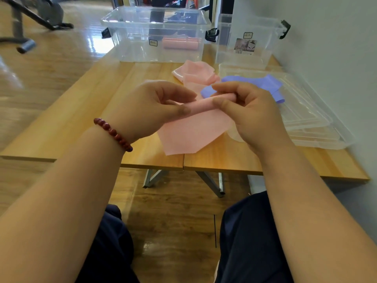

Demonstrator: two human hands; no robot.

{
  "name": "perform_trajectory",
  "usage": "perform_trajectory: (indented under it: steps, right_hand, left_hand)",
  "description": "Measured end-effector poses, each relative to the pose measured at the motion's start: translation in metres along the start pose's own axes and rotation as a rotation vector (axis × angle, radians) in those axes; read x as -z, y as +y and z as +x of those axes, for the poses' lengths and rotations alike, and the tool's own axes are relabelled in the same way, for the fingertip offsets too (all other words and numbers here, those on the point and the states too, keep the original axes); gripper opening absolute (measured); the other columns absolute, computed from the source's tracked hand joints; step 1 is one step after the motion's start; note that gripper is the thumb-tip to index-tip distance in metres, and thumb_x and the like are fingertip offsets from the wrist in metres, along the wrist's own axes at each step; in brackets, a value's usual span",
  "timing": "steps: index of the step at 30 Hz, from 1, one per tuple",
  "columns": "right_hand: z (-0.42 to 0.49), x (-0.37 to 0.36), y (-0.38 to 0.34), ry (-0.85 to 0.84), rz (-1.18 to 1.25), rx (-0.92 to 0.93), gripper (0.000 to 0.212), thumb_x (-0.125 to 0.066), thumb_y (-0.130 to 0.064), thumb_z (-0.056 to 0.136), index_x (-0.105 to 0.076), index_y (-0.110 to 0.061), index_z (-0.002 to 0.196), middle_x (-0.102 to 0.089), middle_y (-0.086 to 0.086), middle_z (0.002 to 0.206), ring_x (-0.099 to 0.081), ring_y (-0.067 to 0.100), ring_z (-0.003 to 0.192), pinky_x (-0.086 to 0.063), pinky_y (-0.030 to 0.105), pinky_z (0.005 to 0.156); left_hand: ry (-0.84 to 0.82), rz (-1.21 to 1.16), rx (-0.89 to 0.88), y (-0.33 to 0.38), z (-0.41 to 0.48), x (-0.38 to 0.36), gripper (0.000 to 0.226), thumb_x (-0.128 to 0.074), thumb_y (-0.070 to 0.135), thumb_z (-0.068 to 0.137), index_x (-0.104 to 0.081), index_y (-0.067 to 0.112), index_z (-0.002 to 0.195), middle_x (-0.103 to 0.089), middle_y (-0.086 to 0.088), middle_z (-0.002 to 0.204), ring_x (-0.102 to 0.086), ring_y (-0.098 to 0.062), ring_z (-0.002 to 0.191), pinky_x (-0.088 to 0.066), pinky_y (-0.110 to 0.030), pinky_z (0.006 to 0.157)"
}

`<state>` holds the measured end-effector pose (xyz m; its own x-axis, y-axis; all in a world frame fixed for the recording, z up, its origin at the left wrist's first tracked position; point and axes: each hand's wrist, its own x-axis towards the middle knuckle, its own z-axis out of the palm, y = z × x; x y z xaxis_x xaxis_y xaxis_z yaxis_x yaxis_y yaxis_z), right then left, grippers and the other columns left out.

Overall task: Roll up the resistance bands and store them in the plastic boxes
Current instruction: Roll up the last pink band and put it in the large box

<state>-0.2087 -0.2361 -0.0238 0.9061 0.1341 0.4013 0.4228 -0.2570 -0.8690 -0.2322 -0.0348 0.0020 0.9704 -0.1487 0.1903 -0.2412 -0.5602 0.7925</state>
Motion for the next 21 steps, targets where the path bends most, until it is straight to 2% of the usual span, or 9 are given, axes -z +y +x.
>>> perform_trajectory:
  steps: [3,6,8,11,14,17,19,21]
  right_hand:
    - [0.003,0.003,-0.004,0.081,0.017,0.021,0.022,-0.07,-0.016,0.089,-0.069,-0.038,0.089,-0.069,-0.013,0.099,-0.063,0.006,0.095,-0.052,0.02,0.078]
    - [0.008,0.008,-0.013,0.126,0.026,0.05,0.017,-0.069,-0.017,0.089,-0.07,-0.034,0.088,-0.068,-0.019,0.092,-0.062,0.001,0.091,-0.057,0.027,0.077]
    - [0.013,0.012,-0.018,0.139,-0.017,0.072,0.014,-0.069,-0.019,0.09,-0.07,-0.032,0.09,-0.066,-0.025,0.087,-0.059,-0.007,0.089,-0.055,0.02,0.076]
    - [0.02,0.015,-0.022,0.153,0.014,0.074,0.009,-0.071,-0.019,0.089,-0.071,-0.028,0.092,-0.065,-0.021,0.088,-0.06,-0.006,0.087,-0.054,0.018,0.075]
    - [0.026,0.017,-0.024,0.164,0.051,0.048,0.008,-0.072,-0.018,0.087,-0.071,-0.026,0.089,-0.066,-0.023,0.089,-0.062,-0.002,0.088,-0.057,0.025,0.081]
    - [0.032,0.019,-0.023,0.14,0.141,-0.001,0.008,-0.071,-0.01,0.087,-0.069,-0.018,0.09,-0.068,-0.005,0.1,-0.065,0.005,0.09,-0.059,0.035,0.085]
    - [0.036,0.019,-0.023,0.132,0.152,-0.003,0.012,-0.072,-0.009,0.086,-0.068,-0.019,0.09,-0.066,-0.004,0.096,-0.064,0.006,0.085,-0.06,0.034,0.082]
    - [0.041,0.018,-0.022,0.138,0.136,0.013,0.018,-0.072,-0.007,0.086,-0.067,-0.023,0.092,-0.064,-0.007,0.093,-0.063,0.001,0.08,-0.058,0.027,0.078]
  left_hand:
    - [0.001,0.051,0.018,0.003,0.004,0.011,0.031,-0.071,0.036,0.083,-0.067,0.033,0.114,-0.067,0.023,0.1,-0.061,0.012,0.092,-0.048,-0.007,0.072]
    - [-0.043,0.012,0.035,0.006,0.006,0.02,0.02,-0.067,0.033,0.087,-0.071,0.031,0.107,-0.069,0.017,0.098,-0.062,0.006,0.089,-0.048,-0.005,0.062]
    - [-0.017,-0.07,0.035,0.009,0.008,0.024,0.017,-0.069,0.032,0.085,-0.073,0.027,0.101,-0.072,0.011,0.096,-0.065,0.001,0.089,-0.053,-0.01,0.07]
    - [0.031,-0.273,0.067,0.012,0.014,0.026,0.035,-0.075,0.035,0.072,-0.073,0.02,0.103,-0.073,0.002,0.102,-0.07,-0.011,0.095,-0.058,-0.028,0.082]
    - [0.075,-0.398,0.08,0.014,0.02,0.024,0.021,-0.073,0.018,0.083,-0.069,0.019,0.104,-0.071,-0.004,0.106,-0.071,-0.017,0.096,-0.059,-0.03,0.08]
    - [0.167,-0.434,0.042,0.014,0.027,0.022,0.025,-0.068,0.003,0.087,-0.07,0.024,0.101,-0.07,-0.004,0.106,-0.068,-0.017,0.1,-0.058,-0.033,0.087]
    - [0.218,-0.442,0.02,0.012,0.031,0.021,0.029,-0.069,0.001,0.085,-0.07,0.027,0.099,-0.07,-0.002,0.106,-0.067,-0.017,0.102,-0.057,-0.033,0.09]
    - [0.245,-0.445,0.023,0.009,0.035,0.019,0.029,-0.07,0.003,0.085,-0.069,0.027,0.101,-0.07,-0.003,0.109,-0.066,-0.018,0.105,-0.056,-0.033,0.091]
